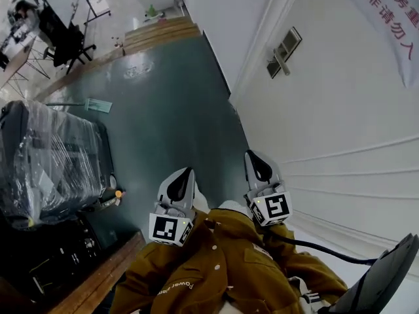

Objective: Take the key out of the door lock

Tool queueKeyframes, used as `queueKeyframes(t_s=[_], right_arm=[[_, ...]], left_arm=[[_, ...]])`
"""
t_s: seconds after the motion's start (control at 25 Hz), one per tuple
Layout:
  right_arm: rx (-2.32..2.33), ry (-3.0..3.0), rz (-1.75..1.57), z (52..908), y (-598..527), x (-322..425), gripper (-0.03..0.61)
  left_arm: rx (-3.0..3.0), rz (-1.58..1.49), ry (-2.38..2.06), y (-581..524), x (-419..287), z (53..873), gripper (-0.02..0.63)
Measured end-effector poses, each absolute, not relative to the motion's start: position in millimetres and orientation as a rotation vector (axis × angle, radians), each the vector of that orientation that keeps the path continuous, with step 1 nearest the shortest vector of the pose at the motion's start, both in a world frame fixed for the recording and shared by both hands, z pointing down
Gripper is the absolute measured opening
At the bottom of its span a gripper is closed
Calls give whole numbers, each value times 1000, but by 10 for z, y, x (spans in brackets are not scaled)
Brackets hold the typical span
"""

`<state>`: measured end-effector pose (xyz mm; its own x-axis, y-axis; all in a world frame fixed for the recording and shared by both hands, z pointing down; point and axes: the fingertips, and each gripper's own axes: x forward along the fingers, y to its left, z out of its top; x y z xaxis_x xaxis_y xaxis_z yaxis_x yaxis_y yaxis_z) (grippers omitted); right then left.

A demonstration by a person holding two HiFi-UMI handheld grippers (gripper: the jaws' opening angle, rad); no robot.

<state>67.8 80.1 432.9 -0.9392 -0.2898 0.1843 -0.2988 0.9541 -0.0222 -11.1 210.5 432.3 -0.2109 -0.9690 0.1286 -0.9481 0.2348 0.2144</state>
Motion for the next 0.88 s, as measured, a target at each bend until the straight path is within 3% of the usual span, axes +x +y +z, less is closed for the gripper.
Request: queueKeyframes(t_s=[0.2, 0.48, 0.88], right_arm=[[522, -2913, 90, 4341, 208, -138, 6], [651, -2848, 227, 4694, -837, -774, 6], [861, -2894, 281, 4507, -2074, -1089, 6]], left_arm=[[1868, -123, -2239, 1407, -1091, 4258, 0], [1913, -80, -2153, 354, -1924, 4420, 0], [2088, -3, -2012, -1021, -2174, 4296, 0]])
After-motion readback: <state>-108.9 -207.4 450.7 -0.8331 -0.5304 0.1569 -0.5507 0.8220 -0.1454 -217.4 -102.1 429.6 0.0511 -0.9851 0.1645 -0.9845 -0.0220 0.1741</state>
